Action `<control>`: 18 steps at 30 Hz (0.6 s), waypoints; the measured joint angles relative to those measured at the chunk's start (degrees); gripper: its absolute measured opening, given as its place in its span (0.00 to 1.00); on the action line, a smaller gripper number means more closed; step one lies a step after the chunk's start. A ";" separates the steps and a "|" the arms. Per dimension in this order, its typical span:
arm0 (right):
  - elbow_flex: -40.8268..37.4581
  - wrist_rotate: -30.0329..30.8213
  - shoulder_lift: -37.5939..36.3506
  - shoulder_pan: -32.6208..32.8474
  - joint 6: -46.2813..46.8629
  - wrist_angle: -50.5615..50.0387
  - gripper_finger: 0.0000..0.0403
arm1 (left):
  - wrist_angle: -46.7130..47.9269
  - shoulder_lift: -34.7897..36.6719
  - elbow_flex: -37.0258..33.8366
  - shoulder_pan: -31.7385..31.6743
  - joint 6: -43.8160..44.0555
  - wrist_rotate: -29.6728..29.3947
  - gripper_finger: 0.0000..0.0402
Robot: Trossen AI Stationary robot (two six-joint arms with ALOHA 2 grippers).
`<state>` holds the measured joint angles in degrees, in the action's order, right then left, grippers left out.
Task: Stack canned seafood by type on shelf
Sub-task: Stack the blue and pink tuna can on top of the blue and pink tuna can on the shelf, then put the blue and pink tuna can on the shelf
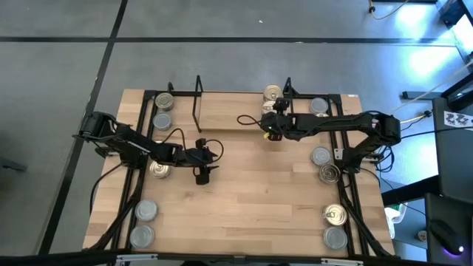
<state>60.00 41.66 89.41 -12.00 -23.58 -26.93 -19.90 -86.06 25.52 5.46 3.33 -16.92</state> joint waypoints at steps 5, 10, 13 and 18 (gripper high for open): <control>5.29 -6.42 -0.64 6.60 6.80 -4.78 0.67 | 0.21 1.21 0.03 0.76 -0.30 -0.01 0.53; 5.69 -20.12 -1.84 15.45 11.30 1.44 0.67 | 10.85 6.16 3.58 2.46 -0.07 0.00 0.53; 1.98 -23.89 -1.84 19.65 10.58 7.92 0.67 | 23.29 9.68 7.80 3.74 2.05 0.06 0.53; -7.25 -24.32 -1.81 23.46 11.42 22.42 0.67 | 49.70 12.41 17.17 6.03 12.04 0.04 0.53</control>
<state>52.75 17.34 87.59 11.46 -12.15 -4.51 29.80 -73.65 42.69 11.49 15.37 -16.88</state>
